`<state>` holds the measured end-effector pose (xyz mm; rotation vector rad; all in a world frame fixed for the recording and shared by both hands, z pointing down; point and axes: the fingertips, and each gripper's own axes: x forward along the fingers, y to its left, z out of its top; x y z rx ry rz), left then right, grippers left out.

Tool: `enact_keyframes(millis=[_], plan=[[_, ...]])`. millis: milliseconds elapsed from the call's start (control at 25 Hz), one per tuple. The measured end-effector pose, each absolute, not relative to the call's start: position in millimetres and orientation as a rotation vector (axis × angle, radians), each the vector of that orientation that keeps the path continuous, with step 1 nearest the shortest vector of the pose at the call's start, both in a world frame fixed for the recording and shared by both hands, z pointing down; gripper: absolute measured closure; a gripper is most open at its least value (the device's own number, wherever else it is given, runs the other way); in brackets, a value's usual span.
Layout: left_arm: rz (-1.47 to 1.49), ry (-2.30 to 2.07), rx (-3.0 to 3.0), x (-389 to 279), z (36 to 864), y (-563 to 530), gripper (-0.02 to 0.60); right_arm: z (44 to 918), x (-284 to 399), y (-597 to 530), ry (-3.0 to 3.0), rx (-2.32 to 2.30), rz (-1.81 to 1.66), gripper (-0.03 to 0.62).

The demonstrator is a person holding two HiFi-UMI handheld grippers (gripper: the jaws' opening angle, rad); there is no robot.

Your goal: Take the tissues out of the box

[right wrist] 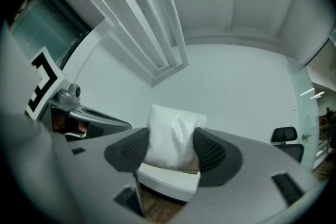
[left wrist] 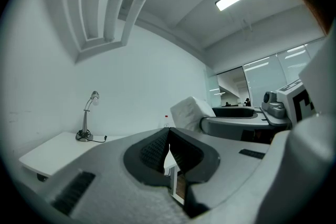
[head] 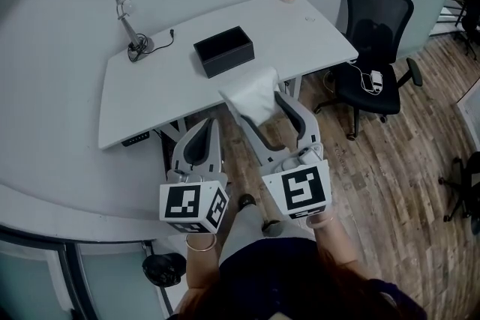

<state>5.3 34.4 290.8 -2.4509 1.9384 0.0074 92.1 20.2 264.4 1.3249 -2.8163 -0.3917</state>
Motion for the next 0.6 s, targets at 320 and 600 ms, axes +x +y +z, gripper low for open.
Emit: enact_keyframes(millis=[320, 600], plan=[[0.020, 1.936, -2.444, 9.1, 289.5, 44.7, 0.557, 265.3, 96.0, 31.3, -2.817, 1.313, -0.408, 0.310], [0.030, 1.931, -2.444, 12.1, 290.5, 49.6, 0.557, 268.2, 98.3, 37.0, -2.812, 1.307, -0.417, 0.310]])
